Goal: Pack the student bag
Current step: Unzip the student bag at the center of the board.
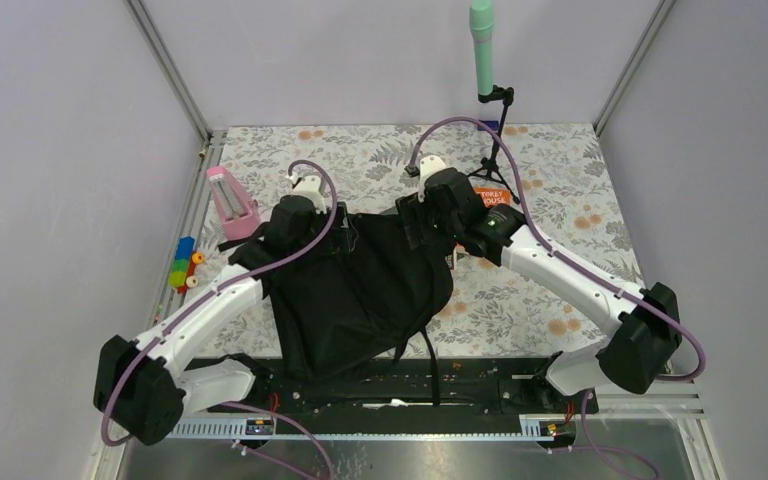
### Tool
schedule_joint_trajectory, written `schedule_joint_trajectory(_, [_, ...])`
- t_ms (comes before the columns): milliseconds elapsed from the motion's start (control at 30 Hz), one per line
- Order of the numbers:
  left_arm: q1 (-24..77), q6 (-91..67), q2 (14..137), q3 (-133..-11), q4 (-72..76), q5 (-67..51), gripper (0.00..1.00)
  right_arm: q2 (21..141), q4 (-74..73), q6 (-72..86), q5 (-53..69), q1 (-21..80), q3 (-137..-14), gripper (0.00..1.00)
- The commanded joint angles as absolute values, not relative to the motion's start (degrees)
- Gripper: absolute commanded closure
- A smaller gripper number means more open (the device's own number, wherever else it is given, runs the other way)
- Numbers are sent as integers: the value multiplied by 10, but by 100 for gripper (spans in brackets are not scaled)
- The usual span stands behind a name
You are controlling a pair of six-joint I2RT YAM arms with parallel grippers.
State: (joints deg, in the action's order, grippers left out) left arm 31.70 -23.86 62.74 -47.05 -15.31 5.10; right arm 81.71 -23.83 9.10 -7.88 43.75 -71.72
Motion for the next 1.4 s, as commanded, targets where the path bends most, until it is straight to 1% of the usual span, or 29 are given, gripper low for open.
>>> schedule_joint_trajectory(0, [274, -242, 676, -507, -76, -34, 27, 844, -190, 87, -47, 438, -742, 27])
schedule_joint_trajectory(100, [251, -245, 714, -510, -45, -67, 43, 870, -186, 81, -46, 439, -756, 28])
schedule_joint_trajectory(133, [245, -245, 724, -512, -38, -81, 47, 878, -186, 79, -45, 438, -760, 28])
schedule_joint_trajectory(200, [240, -244, 740, -515, -27, -95, 47, 890, -186, 78, -40, 438, -768, 29])
schedule_joint_trajectory(400, [236, -243, 784, -523, -4, -115, 45, 924, -186, 69, -39, 438, -794, 29])
schedule_joint_trajectory(433, [236, -244, 792, -524, -3, -118, 47, 928, -186, 68, -39, 438, -797, 30])
schedule_joint_trajectory(500, [236, -244, 806, -528, -3, -129, 56, 938, -187, 66, -41, 438, -804, 30])
schedule_joint_trajectory(600, [236, -245, 827, -536, -2, -138, 57, 954, -194, 62, -47, 438, -817, 33])
schedule_joint_trajectory(667, [236, -245, 838, -539, -3, -142, 59, 966, -204, 59, -48, 438, -828, 39])
schedule_joint_trajectory(733, [236, -245, 843, -539, 7, -143, 67, 975, -211, 58, -48, 439, -835, 50])
schedule_joint_trajectory(800, [236, -245, 847, -539, 11, -139, 81, 981, -215, 57, -48, 438, -840, 61])
schedule_joint_trajectory(833, [236, -245, 848, -539, 9, -135, 90, 982, -215, 57, -49, 438, -841, 66])
schedule_joint_trajectory(900, [236, -243, 847, -539, 7, -128, 100, 981, -216, 57, -53, 439, -841, 81])
schedule_joint_trajectory(1000, [236, -238, 840, -535, 2, -109, 100, 969, -223, 59, -87, 439, -837, 100])
schedule_joint_trajectory(1133, [236, -232, 835, -533, -14, -76, 100, 937, -224, 63, -129, 438, -821, 100])
schedule_joint_trajectory(1367, [235, -227, 838, -542, -50, -38, 100, 872, -225, 64, -162, 438, -800, 100])
